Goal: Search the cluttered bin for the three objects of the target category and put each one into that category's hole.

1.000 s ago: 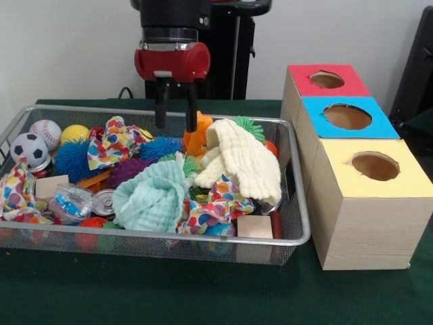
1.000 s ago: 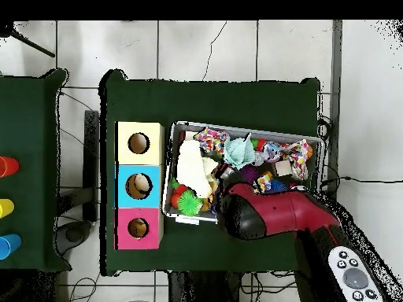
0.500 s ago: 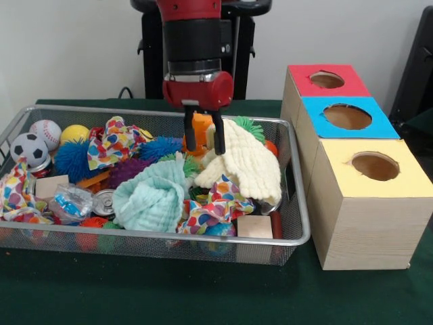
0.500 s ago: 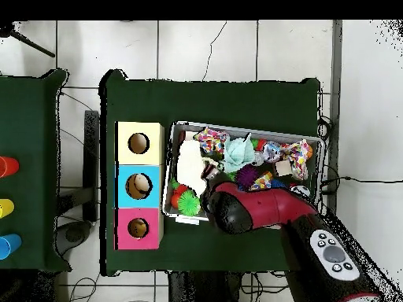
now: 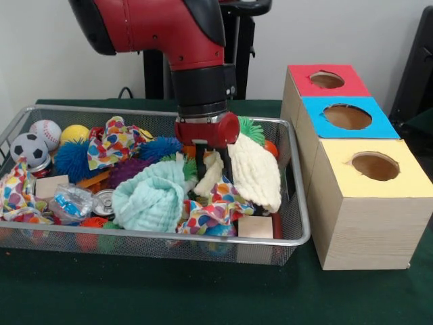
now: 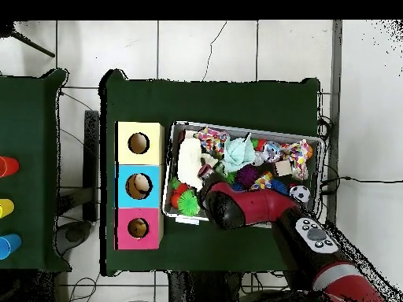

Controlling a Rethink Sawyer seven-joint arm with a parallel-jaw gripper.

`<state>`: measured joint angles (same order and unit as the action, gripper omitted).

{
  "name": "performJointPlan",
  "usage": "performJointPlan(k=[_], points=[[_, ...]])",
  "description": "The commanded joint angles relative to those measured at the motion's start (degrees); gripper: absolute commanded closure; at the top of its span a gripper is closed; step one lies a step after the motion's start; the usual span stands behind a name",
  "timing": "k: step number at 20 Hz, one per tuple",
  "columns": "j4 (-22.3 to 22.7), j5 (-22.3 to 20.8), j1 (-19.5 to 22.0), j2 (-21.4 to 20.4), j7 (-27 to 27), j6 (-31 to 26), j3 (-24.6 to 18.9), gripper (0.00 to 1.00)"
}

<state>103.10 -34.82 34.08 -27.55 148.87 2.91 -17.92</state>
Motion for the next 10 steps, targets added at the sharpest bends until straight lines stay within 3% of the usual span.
performJointPlan(k=[1,6,10], points=[[-10.6,-2.9,-1.2,10.0,-0.1,4.9,5.0,0.0],[-13.3,-1.1,-5.3,13.1,-0.6,4.7,13.3,0.0],[-13.8,-1.1,-5.9,14.0,-1.2,4.1,14.4,0.0]])
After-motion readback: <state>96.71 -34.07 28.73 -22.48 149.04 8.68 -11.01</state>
